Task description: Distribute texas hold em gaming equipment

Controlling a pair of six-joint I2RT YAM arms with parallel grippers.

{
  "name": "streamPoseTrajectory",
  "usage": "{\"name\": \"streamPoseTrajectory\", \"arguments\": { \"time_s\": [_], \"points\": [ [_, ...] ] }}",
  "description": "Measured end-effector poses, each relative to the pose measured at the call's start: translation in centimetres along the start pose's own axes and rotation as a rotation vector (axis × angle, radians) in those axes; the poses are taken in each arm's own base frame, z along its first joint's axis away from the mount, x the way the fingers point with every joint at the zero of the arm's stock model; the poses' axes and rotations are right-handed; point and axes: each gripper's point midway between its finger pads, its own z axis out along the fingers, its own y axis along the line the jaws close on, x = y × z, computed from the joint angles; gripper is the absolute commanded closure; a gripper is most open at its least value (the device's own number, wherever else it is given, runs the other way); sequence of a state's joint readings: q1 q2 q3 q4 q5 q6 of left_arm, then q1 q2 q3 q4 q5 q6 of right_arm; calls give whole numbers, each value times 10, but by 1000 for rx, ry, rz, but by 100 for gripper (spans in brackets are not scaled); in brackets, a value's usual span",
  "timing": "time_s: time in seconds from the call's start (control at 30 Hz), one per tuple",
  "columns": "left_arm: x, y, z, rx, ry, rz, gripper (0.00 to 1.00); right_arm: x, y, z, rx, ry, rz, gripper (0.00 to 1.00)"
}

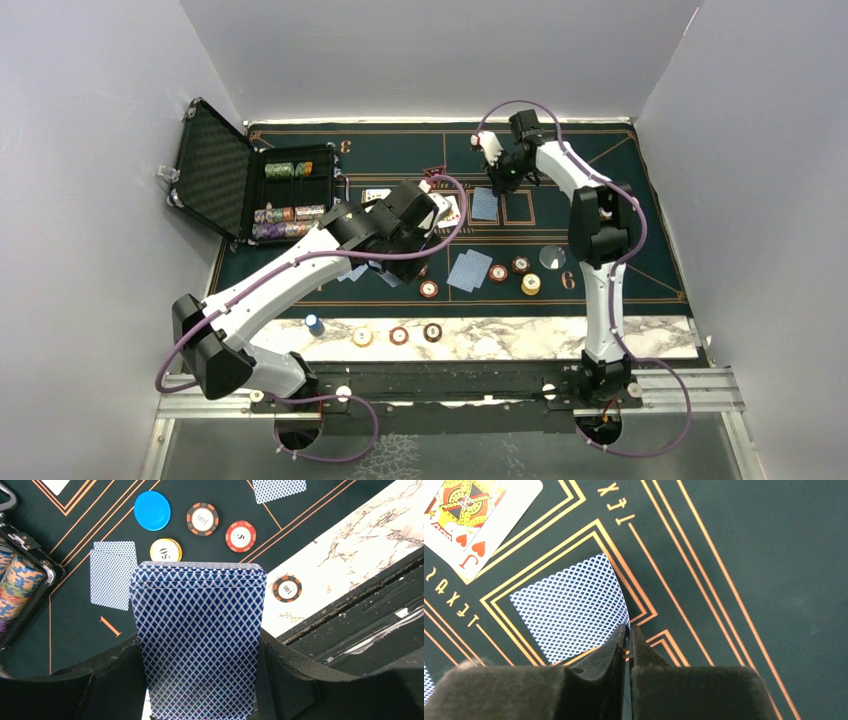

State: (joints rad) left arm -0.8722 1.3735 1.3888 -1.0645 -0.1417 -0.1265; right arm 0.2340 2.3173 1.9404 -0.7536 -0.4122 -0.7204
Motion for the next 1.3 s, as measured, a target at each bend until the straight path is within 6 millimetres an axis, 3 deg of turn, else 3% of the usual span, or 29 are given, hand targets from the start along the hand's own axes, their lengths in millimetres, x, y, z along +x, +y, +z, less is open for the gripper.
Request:
{"name": "streamPoseTrajectory", "arguments": {
  "time_s": [0.3,0.4,0.5,0.6,0.7,0.77,0.83,0.9,1.03,1.13,1.2,1.3],
  "points": [
    [-2,0,-1,1,-4,-1,100,-20,-2,2,32,-50,-13,47],
    [-2,0,0,2,-3,0,100,-14,6,-14,94,-43,106,31],
    [-3,0,2,1,1,8,100,-18,26,-66,177,-86,286,31],
    [-4,-1,8,1,10,16,100,-55,57,-135,174,-271,447,31],
    [-7,-3,20,1,23,29,100,-89,111,-196,11,-501,556,31],
    [-11,-5,26,4,29,40,100,-95,149,-210,-147,-577,615,31],
    [-15,-7,32,13,26,53,100,-91,179,-207,-302,-584,687,32],
    [-18,-9,36,24,22,70,100,-79,199,-191,-421,-529,772,32],
    [-24,-11,39,30,14,89,100,-52,212,-159,-499,-395,917,32],
    [-29,-10,37,25,-2,78,100,-50,200,-149,-438,-357,928,32],
    [-33,-10,35,18,-15,54,100,-59,179,-140,-368,-376,902,16],
    [-35,-10,33,7,-24,11,100,-67,144,-116,-236,-406,858,14]
  ]
}}
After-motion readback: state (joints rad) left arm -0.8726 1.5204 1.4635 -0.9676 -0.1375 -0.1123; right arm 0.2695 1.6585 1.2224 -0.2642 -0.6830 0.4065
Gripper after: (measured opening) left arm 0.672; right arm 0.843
